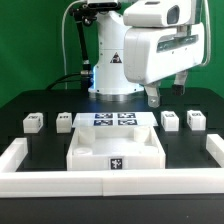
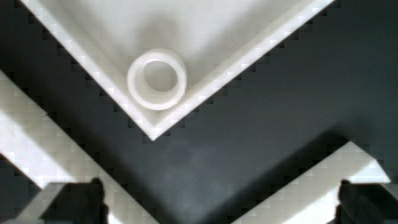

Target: Assemble square table

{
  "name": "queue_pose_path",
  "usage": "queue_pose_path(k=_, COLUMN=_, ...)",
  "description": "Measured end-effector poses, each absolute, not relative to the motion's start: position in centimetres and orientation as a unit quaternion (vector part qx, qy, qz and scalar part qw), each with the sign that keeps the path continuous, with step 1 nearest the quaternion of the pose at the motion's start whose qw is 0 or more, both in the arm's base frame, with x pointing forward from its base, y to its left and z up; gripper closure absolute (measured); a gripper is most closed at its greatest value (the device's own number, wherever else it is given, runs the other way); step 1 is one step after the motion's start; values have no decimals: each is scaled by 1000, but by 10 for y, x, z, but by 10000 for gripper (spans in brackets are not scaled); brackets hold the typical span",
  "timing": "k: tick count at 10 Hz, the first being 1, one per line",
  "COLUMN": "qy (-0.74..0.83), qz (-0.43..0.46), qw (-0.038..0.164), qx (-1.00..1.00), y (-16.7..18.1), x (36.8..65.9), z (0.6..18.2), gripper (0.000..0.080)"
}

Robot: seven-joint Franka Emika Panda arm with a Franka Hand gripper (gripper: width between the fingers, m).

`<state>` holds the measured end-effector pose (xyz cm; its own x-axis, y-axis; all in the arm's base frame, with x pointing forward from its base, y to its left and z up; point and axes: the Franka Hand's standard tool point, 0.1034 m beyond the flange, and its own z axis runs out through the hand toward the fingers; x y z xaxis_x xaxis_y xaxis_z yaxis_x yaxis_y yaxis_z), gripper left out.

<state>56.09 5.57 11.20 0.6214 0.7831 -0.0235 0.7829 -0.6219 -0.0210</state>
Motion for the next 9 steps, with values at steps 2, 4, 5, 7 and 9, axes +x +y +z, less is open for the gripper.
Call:
queue_pose_path(k=2, qy=-435, qz=15, qw=4, qx=-900, y=56, x=561, z=112, gripper=150)
queue_pose_path(k=4, qy=-435, qz=15, qw=4, qx=-900, y=56, x=561, z=112, gripper=150)
queue_pose_path(k=5, qy=-435, qz=15, qw=4, qx=-900, y=56, x=561, z=112, gripper=150)
queue_pose_path(k=7, qy=-435, qz=15, qw=4, qx=-900, y=56, x=561, z=112, gripper=150)
queue_pose_path(k=9, qy=-494, qz=-10, qw=-4, qx=-869, y=49, x=550, z=103, gripper=150)
